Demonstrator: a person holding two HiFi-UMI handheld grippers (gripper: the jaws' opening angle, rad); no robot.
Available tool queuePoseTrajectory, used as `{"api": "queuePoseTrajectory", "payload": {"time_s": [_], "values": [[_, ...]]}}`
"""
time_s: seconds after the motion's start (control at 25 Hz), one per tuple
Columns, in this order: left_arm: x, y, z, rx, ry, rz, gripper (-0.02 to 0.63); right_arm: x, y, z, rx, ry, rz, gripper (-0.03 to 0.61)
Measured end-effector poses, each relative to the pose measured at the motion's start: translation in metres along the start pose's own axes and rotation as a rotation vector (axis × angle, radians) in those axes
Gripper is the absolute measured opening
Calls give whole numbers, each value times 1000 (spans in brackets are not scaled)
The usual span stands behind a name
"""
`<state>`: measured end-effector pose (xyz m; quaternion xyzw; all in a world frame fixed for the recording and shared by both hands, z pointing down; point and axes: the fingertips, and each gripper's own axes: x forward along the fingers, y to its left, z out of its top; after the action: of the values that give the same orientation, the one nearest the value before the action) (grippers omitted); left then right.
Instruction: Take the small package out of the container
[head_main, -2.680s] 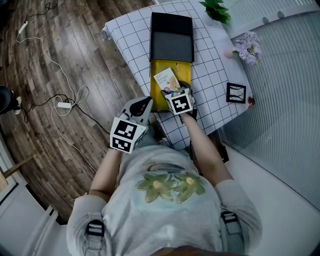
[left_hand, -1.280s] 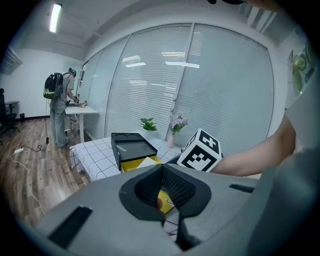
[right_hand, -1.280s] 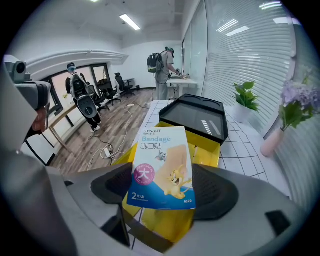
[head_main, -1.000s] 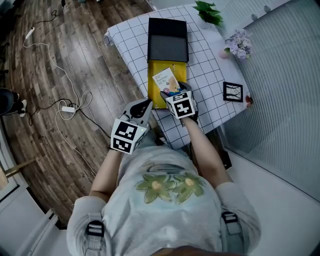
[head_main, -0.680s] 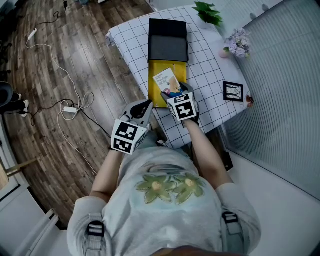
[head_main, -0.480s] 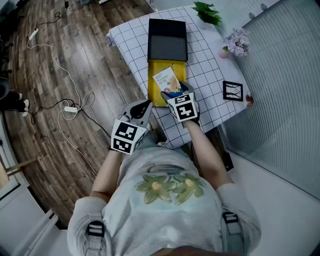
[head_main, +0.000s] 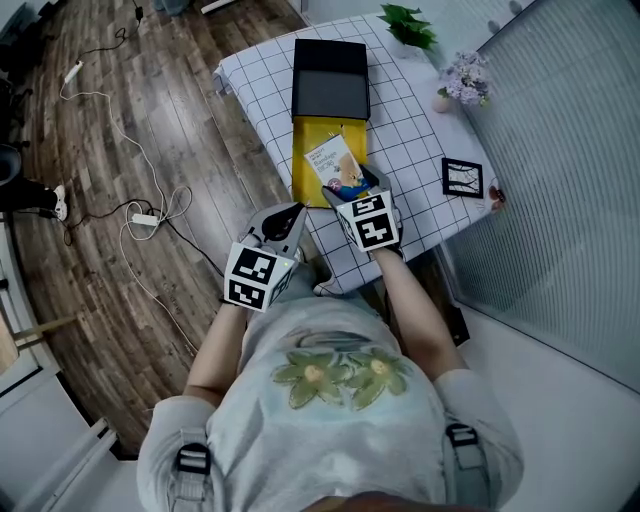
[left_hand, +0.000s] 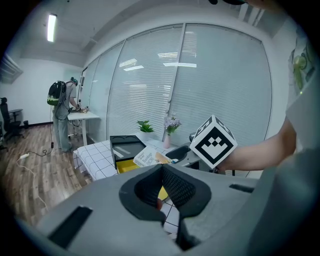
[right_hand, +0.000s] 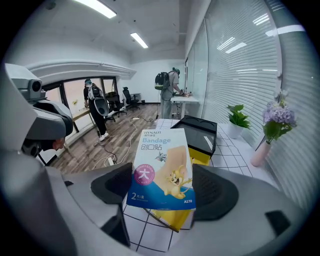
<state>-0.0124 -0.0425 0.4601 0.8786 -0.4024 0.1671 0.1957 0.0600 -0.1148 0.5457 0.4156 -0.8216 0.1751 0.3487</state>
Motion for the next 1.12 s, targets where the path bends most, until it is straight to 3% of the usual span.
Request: {"api": "queuePoseTrajectory", "payload": {"time_s": [1.12], "values": [[-29, -57, -11, 15, -21, 45, 7, -103, 20, 22, -63, -222, 7, 354]]}}
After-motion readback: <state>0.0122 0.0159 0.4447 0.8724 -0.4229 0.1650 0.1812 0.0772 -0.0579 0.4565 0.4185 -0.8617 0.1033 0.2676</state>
